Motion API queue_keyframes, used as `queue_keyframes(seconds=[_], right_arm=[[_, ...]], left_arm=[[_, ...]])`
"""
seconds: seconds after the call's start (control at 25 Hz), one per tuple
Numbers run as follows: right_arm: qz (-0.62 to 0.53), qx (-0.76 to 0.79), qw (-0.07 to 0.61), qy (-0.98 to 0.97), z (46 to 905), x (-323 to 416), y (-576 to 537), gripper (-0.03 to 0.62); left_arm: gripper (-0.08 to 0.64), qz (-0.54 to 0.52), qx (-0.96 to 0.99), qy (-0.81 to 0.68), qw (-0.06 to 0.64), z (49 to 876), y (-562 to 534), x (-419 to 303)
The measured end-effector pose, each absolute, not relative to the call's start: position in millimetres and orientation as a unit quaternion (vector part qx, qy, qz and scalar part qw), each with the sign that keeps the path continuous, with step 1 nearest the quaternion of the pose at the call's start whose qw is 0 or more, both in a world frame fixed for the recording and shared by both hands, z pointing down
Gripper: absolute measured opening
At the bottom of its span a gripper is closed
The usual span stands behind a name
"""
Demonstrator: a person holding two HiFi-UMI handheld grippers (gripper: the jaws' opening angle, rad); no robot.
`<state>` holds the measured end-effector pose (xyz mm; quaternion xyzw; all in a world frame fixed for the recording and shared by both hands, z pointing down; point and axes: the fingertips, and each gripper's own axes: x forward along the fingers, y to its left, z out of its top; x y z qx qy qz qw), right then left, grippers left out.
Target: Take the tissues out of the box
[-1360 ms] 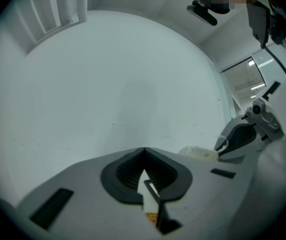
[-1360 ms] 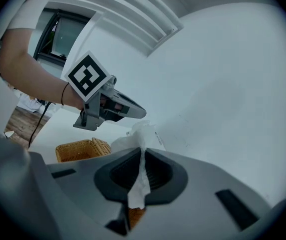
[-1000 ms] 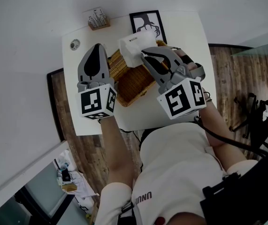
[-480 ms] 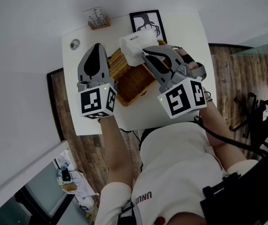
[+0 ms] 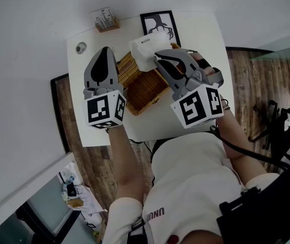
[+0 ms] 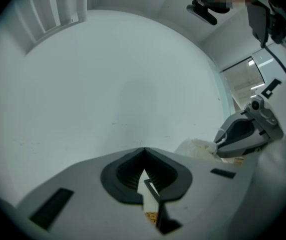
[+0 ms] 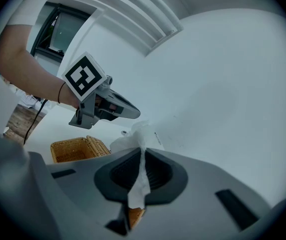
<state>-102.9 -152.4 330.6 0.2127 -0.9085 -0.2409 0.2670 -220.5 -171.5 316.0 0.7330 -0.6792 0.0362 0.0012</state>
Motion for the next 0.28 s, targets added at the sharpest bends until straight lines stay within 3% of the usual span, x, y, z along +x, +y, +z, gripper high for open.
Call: queue_keyframes(seconds=[0.28], right_arm=[[-0.241,0.212,0.271,-0.908,332.0,-103.5,-152.0,0.028]], left_arm=[[0.014,0.035,0.733,-0.679,0.001,315.5,-171.6,-221.2]])
